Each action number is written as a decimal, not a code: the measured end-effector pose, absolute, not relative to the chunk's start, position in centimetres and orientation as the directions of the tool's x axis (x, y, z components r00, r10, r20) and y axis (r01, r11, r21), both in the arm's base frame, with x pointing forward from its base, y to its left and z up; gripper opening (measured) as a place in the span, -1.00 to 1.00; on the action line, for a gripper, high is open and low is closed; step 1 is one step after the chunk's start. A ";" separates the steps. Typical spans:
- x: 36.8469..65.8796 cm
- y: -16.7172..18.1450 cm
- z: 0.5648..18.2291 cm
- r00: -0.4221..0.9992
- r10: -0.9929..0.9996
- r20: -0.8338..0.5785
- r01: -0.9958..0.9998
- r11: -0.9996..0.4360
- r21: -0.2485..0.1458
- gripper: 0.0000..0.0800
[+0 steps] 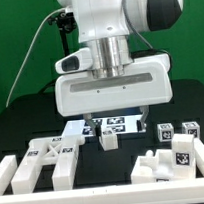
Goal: Assemble chair
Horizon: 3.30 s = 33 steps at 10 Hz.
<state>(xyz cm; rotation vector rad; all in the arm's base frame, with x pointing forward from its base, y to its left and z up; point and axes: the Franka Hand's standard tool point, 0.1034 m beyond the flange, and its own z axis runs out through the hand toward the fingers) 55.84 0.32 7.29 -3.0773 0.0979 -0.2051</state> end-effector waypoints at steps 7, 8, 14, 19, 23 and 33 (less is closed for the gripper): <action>49.4 -1.0 6.3 0.887 0.004 -0.462 -0.020 -0.999 -0.048 0.62; 48.9 -0.9 6.4 0.830 0.007 -0.558 -0.027 -0.998 -0.052 0.62; 48.3 -0.6 4.1 0.607 0.008 -0.795 -0.020 -0.999 -0.025 0.62; 46.2 -0.8 2.3 0.601 -0.012 -0.799 -0.034 -0.999 -0.010 0.62; 45.0 -1.0 1.1 0.585 -0.031 -0.810 -0.047 -0.999 0.005 0.56; 45.1 -0.9 1.8 0.572 -0.031 -0.820 -0.053 -0.999 0.001 -0.29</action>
Offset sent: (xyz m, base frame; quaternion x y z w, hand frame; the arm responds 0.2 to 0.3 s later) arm -0.0504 -0.0263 -0.0133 -0.0979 -0.3191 -0.0751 0.9396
